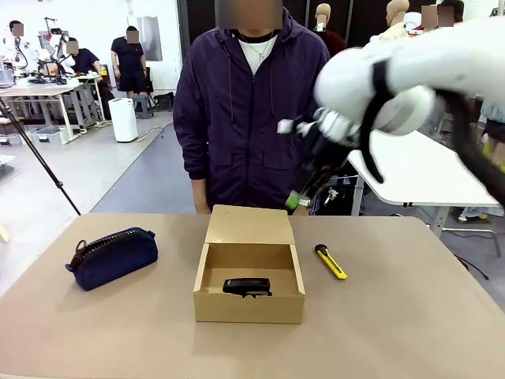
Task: Pack the items into the box.
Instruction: Pick up the item indicated by the person and place it inside the Mailer Box.
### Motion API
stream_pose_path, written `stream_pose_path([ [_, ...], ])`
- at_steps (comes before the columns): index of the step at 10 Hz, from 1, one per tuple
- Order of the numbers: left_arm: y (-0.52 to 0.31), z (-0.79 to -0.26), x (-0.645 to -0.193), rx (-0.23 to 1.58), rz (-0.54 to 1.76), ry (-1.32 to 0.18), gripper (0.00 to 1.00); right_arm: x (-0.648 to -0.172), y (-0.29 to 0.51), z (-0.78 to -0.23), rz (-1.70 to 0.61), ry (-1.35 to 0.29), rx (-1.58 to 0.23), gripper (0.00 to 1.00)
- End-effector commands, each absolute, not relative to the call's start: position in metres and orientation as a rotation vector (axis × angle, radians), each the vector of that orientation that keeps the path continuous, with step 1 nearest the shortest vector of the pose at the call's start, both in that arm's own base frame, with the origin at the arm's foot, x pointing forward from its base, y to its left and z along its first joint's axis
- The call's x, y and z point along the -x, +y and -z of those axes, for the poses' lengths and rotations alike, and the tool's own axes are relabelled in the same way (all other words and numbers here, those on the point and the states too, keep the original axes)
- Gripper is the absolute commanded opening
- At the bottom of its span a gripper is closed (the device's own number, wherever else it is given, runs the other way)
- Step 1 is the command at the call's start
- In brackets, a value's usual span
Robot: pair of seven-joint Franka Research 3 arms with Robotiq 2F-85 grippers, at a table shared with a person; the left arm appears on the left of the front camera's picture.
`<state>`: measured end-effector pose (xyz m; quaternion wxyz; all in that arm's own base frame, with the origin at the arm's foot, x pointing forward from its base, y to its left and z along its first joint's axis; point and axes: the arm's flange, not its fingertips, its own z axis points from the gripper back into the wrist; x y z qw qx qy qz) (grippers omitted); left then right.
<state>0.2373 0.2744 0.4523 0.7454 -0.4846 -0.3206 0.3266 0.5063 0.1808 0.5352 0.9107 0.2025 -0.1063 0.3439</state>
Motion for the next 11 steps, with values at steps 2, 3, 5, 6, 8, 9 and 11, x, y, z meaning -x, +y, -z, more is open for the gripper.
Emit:
stream_pose_path([
  [2, 0.275, -0.455, -0.237, 1.073, -0.713, -0.706, 1.00, -0.456, 0.048, -0.543, -0.038, -0.362, -0.904, 1.00],
  [3, 0.275, -0.455, -0.237, 1.073, -0.713, -0.706, 1.00, -0.435, 0.008, -0.530, 0.091, -0.414, -0.987, 1.00],
  [5, 0.275, -0.455, -0.237, 1.073, -0.713, -0.706, 1.00, -0.390, -0.055, -0.494, 0.325, -0.533, -1.144, 1.00],
  [6, 0.275, -0.455, -0.237, 1.073, -0.713, -0.706, 1.00, -0.364, -0.081, -0.473, 0.441, -0.611, -1.214, 1.00],
  [8, 0.275, -0.455, -0.237, 1.073, -0.713, -0.706, 1.00, -0.334, -0.108, -0.438, 0.564, -0.782, -1.283, 1.00],
  [9, 0.275, -0.455, -0.237, 1.073, -0.713, -0.706, 1.00, -0.351, -0.093, -0.427, 0.575, -0.724, -1.123, 1.00],
  [11, 0.275, -0.455, -0.237, 1.073, -0.713, -0.706, 1.00, -0.337, -0.122, -0.441, 0.422, -0.465, -1.176, 1.00],
])
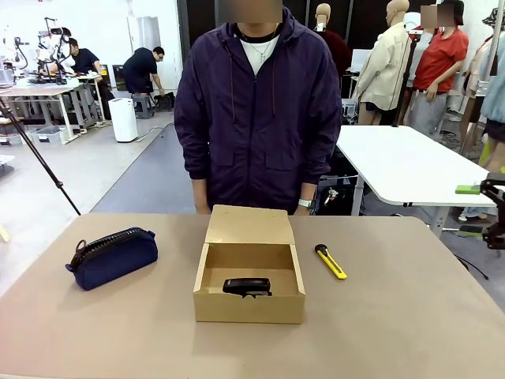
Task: Pack the items into the box.
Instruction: Pick up the item indicated by the person and place it inside the Mailer Box.
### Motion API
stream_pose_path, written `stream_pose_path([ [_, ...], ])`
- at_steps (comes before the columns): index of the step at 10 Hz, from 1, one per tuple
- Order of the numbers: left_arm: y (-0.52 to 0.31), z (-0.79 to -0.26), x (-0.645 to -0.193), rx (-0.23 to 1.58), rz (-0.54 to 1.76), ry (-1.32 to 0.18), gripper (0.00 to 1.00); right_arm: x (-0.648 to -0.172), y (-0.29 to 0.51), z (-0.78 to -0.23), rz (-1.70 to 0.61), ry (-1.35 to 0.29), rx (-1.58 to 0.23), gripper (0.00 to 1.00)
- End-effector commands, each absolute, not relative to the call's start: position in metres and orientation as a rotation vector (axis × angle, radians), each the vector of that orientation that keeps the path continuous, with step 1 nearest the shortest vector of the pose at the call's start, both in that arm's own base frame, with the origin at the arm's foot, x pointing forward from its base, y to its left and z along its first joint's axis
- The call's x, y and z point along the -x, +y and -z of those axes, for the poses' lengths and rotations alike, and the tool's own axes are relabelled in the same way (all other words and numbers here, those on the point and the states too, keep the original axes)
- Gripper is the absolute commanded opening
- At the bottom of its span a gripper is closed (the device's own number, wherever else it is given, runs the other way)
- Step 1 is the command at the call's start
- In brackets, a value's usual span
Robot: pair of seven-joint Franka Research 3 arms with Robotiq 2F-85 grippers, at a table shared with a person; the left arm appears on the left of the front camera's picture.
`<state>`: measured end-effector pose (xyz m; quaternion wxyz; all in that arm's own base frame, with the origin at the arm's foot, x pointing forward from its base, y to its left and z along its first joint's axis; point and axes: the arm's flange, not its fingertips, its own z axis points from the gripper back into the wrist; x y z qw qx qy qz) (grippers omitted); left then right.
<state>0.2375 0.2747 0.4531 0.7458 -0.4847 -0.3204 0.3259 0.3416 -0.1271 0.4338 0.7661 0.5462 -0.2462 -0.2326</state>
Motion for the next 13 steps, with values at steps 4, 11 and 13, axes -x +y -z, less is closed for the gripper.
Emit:
stream_pose_path([
  [4, 0.2745, -0.4546, -0.2366, 1.073, -0.713, -0.706, 1.00, -0.3371, -0.1220, -0.4410, 0.422, -0.465, -1.176, 1.00],
  [11, 0.2745, -0.4546, -0.2366, 1.073, -0.713, -0.706, 1.00, -0.3371, -0.1220, -0.4410, 0.422, -0.465, -1.176, 1.00],
  [13, 0.2745, -0.4546, -0.2366, 1.073, -0.713, -0.706, 1.00, -0.3371, -0.1220, -0.4410, 0.422, -0.465, -1.176, 1.00],
])
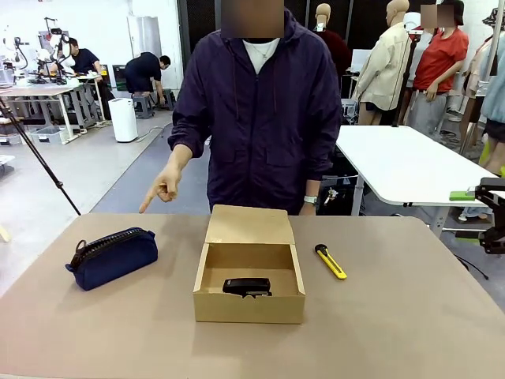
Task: Pack the items into the box.
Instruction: Pick up the item indicated by the person and place it inside the Mailer Box.
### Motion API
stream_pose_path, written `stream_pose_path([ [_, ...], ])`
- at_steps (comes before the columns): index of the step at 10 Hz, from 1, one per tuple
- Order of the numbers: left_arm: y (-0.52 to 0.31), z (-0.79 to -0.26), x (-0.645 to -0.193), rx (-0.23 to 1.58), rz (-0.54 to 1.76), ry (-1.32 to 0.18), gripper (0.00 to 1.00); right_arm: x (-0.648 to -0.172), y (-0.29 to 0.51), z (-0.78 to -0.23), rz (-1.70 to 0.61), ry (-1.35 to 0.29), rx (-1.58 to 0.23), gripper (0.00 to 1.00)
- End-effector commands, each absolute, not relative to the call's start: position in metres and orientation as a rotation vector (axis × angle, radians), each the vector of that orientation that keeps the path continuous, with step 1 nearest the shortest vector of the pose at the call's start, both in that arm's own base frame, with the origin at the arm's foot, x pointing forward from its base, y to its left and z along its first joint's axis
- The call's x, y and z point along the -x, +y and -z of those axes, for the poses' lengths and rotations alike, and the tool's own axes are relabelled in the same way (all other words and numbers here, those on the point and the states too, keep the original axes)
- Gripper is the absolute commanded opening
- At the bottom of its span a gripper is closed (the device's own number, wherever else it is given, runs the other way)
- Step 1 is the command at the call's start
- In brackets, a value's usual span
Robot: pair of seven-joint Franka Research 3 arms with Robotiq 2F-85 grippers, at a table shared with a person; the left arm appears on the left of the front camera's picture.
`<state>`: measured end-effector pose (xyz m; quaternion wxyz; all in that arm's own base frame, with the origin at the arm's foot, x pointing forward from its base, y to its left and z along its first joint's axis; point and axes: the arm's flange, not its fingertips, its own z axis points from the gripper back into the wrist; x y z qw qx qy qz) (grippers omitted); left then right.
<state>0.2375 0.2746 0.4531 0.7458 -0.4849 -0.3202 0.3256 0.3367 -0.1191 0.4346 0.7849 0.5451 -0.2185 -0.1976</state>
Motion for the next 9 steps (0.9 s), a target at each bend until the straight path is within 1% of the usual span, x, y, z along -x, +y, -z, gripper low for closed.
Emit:
stream_pose_path([
  [1, 0.275, -0.455, -0.237, 1.073, -0.713, -0.706, 1.00, -0.337, -0.122, -0.441, 0.422, -0.465, -1.176, 1.00],
  [5, 0.275, -0.453, -0.238, 1.062, -0.713, -0.701, 1.00, -0.337, -0.122, -0.441, 0.422, -0.465, -1.176, 1.00],
  [6, 0.266, -0.450, -0.252, 0.996, -0.721, -0.500, 1.00, -0.337, -0.122, -0.441, 0.422, -0.465, -1.176, 1.00],
  [7, 0.248, -0.474, -0.274, 0.784, -0.670, -0.395, 1.00, -0.337, -0.122, -0.441, 0.422, -0.465, -1.176, 1.00],
  [8, 0.233, -0.497, -0.294, 0.651, -0.550, -0.347, 1.00, -0.337, -0.122, -0.441, 0.422, -0.465, -1.176, 1.00],
  [9, 0.208, -0.508, -0.320, 0.545, -0.478, -0.316, 1.00, -0.337, -0.122, -0.441, 0.422, -0.465, -1.176, 1.00],
])
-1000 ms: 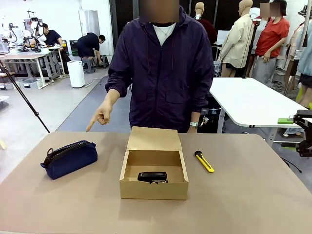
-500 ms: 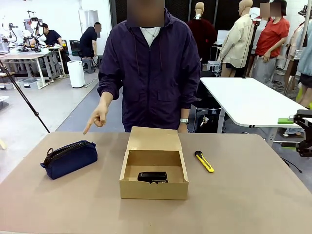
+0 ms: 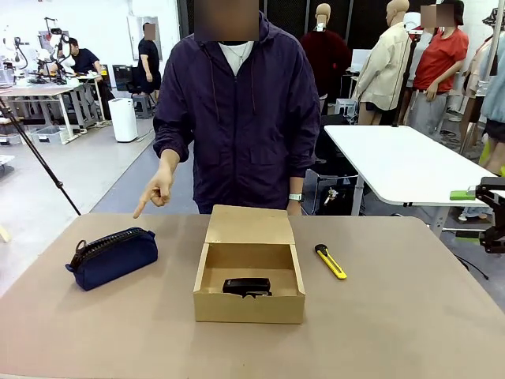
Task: Pack the items into the box.
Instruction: Pick up the item indicated by the person and place it inside the Mailer Box.
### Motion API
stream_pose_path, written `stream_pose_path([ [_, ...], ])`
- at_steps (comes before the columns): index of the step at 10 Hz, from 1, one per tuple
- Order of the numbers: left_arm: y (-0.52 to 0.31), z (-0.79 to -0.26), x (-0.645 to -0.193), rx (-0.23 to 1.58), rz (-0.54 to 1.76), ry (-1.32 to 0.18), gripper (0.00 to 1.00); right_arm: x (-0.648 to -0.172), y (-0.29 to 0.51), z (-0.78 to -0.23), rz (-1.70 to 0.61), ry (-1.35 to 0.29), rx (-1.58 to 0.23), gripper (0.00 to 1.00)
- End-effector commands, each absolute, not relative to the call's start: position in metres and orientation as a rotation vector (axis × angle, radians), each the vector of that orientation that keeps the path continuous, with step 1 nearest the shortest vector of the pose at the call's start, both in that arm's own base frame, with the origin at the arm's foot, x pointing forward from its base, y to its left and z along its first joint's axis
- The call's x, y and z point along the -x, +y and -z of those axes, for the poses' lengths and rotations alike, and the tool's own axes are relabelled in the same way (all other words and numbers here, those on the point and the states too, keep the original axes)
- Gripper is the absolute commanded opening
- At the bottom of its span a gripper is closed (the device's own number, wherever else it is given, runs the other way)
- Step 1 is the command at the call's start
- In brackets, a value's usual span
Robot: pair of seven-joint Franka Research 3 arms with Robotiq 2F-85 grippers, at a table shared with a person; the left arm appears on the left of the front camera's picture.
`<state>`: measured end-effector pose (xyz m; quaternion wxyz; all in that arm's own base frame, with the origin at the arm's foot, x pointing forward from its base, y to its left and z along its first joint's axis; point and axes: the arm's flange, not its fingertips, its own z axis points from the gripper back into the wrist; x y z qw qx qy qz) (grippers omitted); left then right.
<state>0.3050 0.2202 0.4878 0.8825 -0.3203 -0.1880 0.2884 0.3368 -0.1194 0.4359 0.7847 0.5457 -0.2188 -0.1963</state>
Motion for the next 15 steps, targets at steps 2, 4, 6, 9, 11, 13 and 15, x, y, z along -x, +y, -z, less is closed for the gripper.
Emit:
stream_pose_path([
  [2, 0.150, -0.496, -0.364, 0.429, -0.363, -0.254, 1.00, -0.337, -0.122, -0.441, 0.422, -0.465, -1.176, 1.00],
  [4, 0.076, -0.468, -0.395, 0.198, -0.327, -0.222, 1.00, -0.337, -0.122, -0.441, 0.422, -0.465, -1.176, 1.00],
  [6, 0.016, -0.458, -0.398, 0.063, -0.271, -0.312, 1.00, -0.337, -0.122, -0.441, 0.422, -0.465, -1.176, 1.00],
  [9, 0.000, -0.458, -0.404, 0.117, -0.205, -0.309, 1.00, -0.337, -0.122, -0.441, 0.422, -0.465, -1.176, 1.00],
  [11, 0.000, -0.458, -0.404, 0.117, -0.205, -0.309, 1.00, -0.337, -0.122, -0.441, 0.422, -0.465, -1.176, 1.00],
  [13, -0.002, -0.456, -0.404, 0.093, -0.168, -0.320, 1.00, -0.337, -0.122, -0.441, 0.422, -0.465, -1.176, 1.00],
  [15, -0.014, -0.444, -0.452, 0.095, -0.058, -0.177, 1.00, -0.337, -0.122, -0.441, 0.422, -0.465, -1.176, 1.00],
])
